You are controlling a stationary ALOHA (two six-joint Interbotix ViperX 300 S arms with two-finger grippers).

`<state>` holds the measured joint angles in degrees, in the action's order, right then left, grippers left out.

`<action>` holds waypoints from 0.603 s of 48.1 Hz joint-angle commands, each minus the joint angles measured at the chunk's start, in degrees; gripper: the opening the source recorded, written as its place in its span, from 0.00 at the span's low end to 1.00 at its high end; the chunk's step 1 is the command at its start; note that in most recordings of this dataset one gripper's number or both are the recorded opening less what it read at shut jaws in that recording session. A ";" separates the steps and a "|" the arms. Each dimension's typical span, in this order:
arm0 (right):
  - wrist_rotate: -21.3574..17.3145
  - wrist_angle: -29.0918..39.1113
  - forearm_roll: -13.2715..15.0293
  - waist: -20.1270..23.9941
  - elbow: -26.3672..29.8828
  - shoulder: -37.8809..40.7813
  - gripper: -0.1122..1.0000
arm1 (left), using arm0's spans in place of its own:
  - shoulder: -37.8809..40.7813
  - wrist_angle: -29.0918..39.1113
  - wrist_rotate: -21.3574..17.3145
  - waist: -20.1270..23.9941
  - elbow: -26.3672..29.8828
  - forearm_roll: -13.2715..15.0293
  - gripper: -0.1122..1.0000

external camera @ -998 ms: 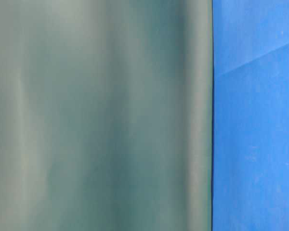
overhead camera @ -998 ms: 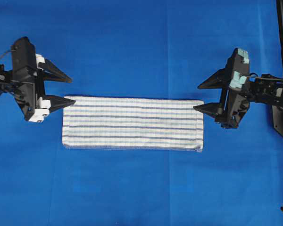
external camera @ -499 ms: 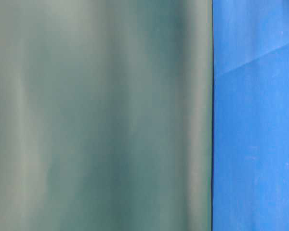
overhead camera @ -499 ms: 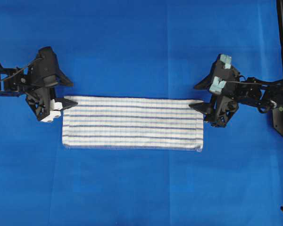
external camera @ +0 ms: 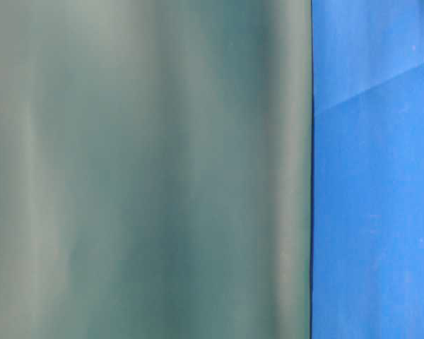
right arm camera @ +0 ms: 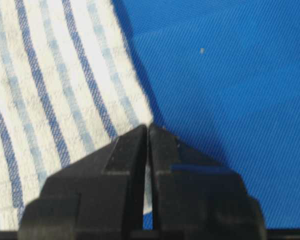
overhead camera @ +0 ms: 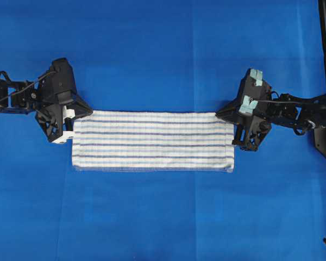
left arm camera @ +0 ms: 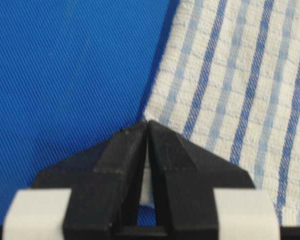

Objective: Fold the blue towel.
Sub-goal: 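Grasp the folded towel's far corners with both grippers, then lift the towel and rotate it to lie lengthwise across the table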

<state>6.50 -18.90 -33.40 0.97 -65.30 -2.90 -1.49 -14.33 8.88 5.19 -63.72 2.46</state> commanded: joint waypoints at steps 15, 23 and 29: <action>0.09 0.35 0.09 0.44 -0.26 -4.22 0.11 | -2.90 7.21 -0.35 -0.79 2.90 0.00 0.11; 0.18 2.81 0.09 -0.44 -0.79 -10.02 0.11 | -8.53 13.80 -0.26 -0.79 5.10 0.00 0.11; 0.35 6.33 0.35 -2.02 -0.88 -15.38 0.11 | -13.36 18.11 -0.26 -0.79 6.68 0.00 0.11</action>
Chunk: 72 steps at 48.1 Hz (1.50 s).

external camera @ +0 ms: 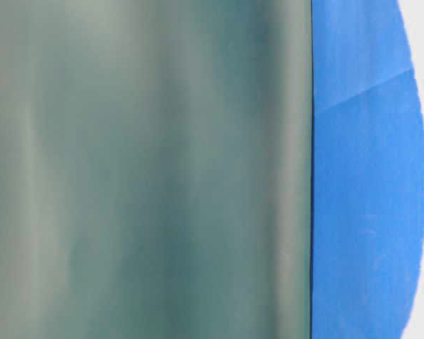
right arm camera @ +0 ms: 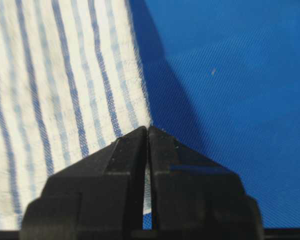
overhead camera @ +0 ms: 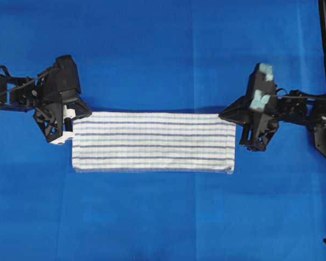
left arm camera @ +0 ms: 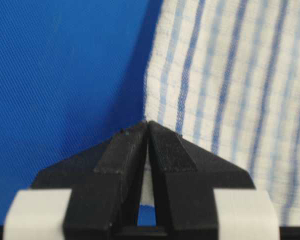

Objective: Fold the blue towel.
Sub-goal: 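Lift the towel and rotate it to lie lengthwise across the table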

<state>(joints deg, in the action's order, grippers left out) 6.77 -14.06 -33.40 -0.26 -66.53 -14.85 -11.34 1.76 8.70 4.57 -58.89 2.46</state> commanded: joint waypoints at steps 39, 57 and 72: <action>6.06 8.44 2.29 -8.61 7.21 -9.14 0.11 | -6.42 -2.99 7.65 -10.46 8.61 0.09 0.11; 13.45 8.70 2.37 -16.88 15.91 -3.96 0.11 | 5.19 -4.48 9.76 -13.62 23.55 0.18 0.11; 17.84 8.79 2.37 -20.92 21.80 -1.32 0.11 | 13.27 -6.24 9.49 -13.97 33.40 0.18 0.11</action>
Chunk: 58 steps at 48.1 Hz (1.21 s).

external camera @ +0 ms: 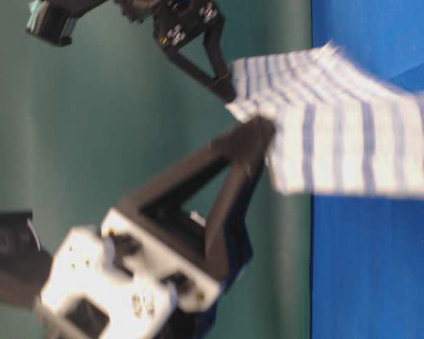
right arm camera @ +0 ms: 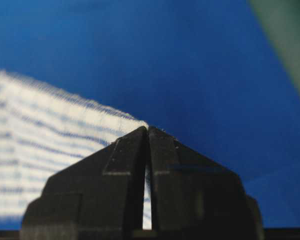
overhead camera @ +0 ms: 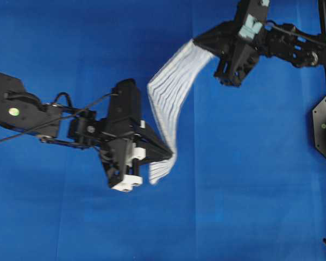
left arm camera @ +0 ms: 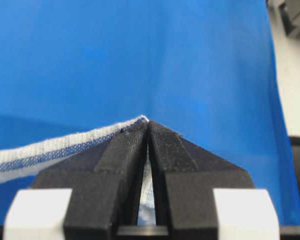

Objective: Fold the blue towel.
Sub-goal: 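Lift the towel and rotate it to lie lengthwise across the table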

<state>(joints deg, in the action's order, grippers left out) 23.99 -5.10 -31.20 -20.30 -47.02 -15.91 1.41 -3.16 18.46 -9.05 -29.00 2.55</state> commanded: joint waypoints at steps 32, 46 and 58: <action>4.92 0.88 0.53 -5.89 4.31 0.44 0.11 | 8.17 -10.55 -0.79 -0.26 8.88 -0.09 0.11; 6.94 6.50 0.53 -5.89 10.46 7.65 0.11 | 8.53 -16.88 -0.88 -0.35 5.19 -0.09 0.11; 7.21 10.20 0.53 -5.80 17.75 16.08 0.11 | 6.86 -19.69 -0.53 -0.70 -0.35 0.09 0.11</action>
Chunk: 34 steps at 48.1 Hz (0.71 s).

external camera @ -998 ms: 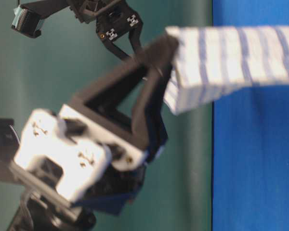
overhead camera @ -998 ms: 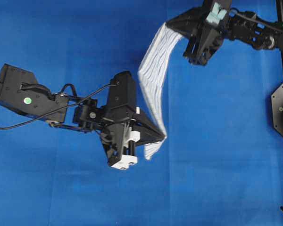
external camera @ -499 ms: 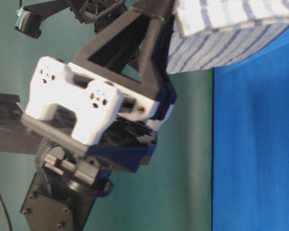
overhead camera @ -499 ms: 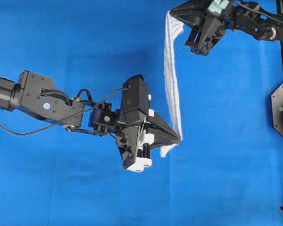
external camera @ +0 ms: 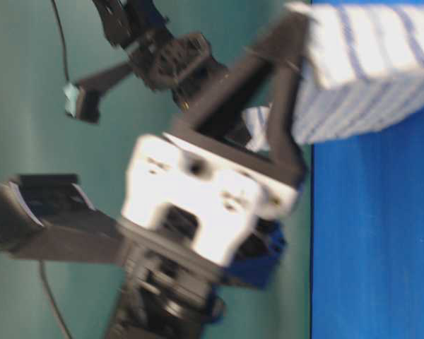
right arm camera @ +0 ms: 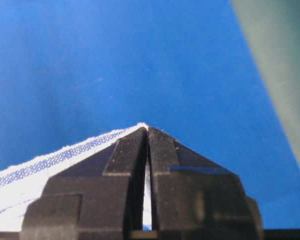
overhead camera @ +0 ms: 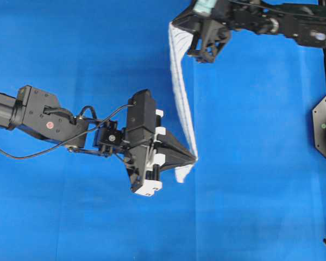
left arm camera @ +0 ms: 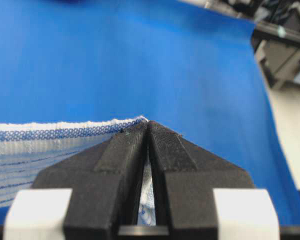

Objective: Fold the blue towel.
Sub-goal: 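Lift the towel and rotate it to lie lengthwise across the table, then lay the towel strip down and open both grippers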

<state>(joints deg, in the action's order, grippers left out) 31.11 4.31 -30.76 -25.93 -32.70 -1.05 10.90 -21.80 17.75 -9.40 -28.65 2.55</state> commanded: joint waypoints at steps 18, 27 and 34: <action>0.09 3.69 0.09 0.88 11.69 9.84 0.11 | -5.98 -4.22 0.62 -0.44 -8.79 0.09 0.11; 0.09 4.31 0.09 1.85 13.45 11.25 0.11 | -7.12 -4.57 0.88 -0.44 -11.34 0.18 0.11; 0.09 4.57 0.09 2.02 13.71 11.78 0.11 | -7.47 -4.57 0.88 -0.79 -12.30 0.35 0.11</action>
<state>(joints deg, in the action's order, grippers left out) 31.29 8.79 -30.76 -23.91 -20.48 11.51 5.19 -25.93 18.54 -9.67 -41.13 2.81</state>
